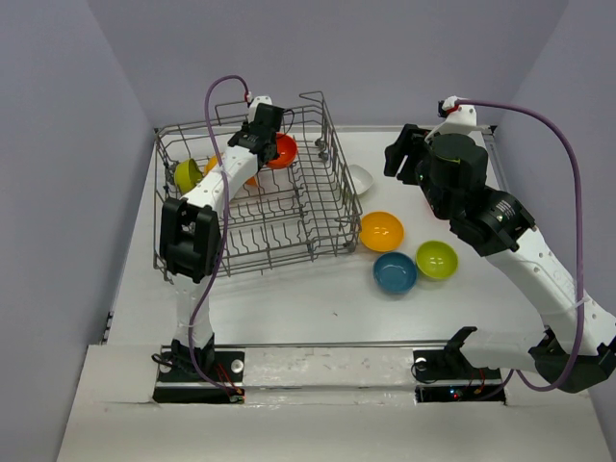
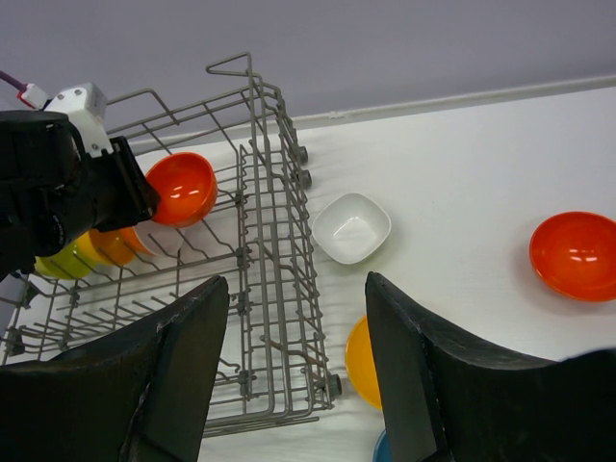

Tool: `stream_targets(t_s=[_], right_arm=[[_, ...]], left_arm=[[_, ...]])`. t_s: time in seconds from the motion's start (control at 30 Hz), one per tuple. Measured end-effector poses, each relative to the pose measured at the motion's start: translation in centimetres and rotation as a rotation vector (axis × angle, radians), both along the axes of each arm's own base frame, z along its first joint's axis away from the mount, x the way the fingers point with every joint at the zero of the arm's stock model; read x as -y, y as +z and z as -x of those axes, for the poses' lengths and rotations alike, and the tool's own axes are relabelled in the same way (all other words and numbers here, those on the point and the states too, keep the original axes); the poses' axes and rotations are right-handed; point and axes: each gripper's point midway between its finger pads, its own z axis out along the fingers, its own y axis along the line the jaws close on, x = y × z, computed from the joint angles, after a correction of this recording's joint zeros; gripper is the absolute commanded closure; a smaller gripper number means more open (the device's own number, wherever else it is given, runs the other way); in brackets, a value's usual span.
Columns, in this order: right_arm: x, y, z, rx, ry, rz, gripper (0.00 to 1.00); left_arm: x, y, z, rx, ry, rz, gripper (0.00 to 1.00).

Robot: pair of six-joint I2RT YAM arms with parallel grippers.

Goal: Load the bowls into the dish rack
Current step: Pick up the bowl from the dish rack.

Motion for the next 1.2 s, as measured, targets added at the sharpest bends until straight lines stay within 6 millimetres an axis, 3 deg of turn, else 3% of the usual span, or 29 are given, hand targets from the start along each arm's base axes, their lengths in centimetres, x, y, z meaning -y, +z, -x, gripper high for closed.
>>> stream_targets(t_s=[0.33,0.47,0.5,0.8,1.2], right_arm=[[0.0,0.0,0.0,0.0,0.0,0.0,0.36],[0.0,0.0,0.0,0.0,0.0,0.0,0.36],[0.0,0.0,0.0,0.0,0.0,0.0,0.36],[0.0,0.0,0.0,0.0,0.0,0.0,0.36],[0.0,0.0,0.0,0.0,0.0,0.0,0.36]], left_arm=[[-0.2,0.0,-0.1,-0.001,0.003,0.003,0.74],[-0.4,0.0,-0.1,0.0,0.007,0.003,0.9],[-0.4,0.1,-0.2,0.006,0.01,0.008,1.0],[-0.5,0.7,-0.6,0.023,0.016,0.015,1.0],[-0.7,4.9,1.1,0.05,0.091,-0.156,1.0]])
